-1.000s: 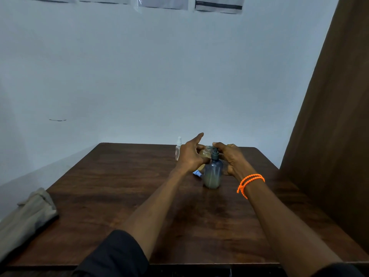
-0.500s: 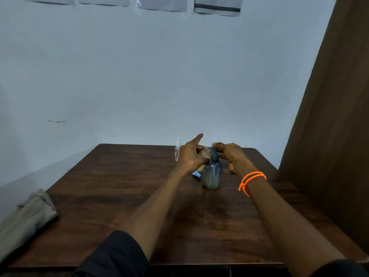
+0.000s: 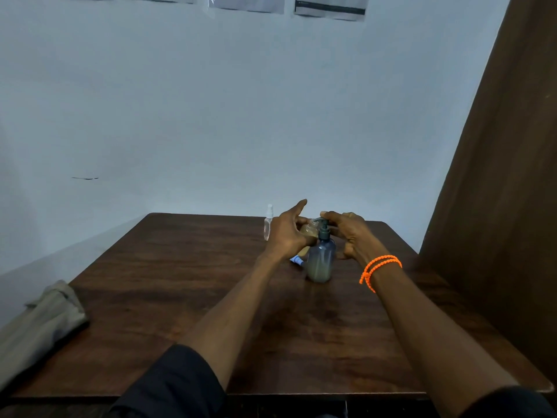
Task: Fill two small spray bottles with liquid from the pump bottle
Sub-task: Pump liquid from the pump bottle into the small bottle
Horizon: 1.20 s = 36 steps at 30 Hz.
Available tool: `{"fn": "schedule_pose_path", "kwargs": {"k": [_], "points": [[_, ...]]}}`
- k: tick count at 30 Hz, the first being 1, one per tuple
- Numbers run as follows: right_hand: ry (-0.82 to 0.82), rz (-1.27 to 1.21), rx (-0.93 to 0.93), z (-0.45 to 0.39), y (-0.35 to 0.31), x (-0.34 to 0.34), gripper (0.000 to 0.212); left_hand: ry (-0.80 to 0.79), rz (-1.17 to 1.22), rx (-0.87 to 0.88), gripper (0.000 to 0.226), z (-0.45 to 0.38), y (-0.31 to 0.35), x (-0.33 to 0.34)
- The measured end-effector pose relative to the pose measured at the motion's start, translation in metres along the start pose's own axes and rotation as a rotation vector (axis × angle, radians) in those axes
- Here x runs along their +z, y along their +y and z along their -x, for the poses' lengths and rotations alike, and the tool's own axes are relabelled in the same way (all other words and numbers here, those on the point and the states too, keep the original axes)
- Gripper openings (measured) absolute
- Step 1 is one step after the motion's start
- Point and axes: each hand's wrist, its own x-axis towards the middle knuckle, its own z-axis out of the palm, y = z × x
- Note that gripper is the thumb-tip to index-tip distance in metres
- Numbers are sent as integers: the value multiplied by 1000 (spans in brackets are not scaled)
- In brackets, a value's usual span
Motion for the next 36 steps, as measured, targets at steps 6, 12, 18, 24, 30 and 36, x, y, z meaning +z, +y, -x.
{"fn": "schedule_pose_path", "kwargs": {"k": [6, 12, 18, 24, 30, 36], "points": [[-42, -43, 27, 3, 6, 1, 59, -2, 3, -1, 105, -3, -1, 1], [-12, -16, 12, 5, 5, -1, 55, 4, 14, -10, 104, 2, -1, 0], [-11, 12, 13, 6, 0, 1, 36, 11, -3, 13, 105, -1, 2, 1], [10, 6, 7, 13, 2, 1, 58, 17, 19, 6, 104, 0, 1, -1], [-39, 76, 12, 13, 12, -10, 44, 32, 23, -16, 104, 8, -11, -3], [-57, 45, -63, 9, 19, -10, 49, 84, -81, -67, 87, 22, -55, -11]]}}
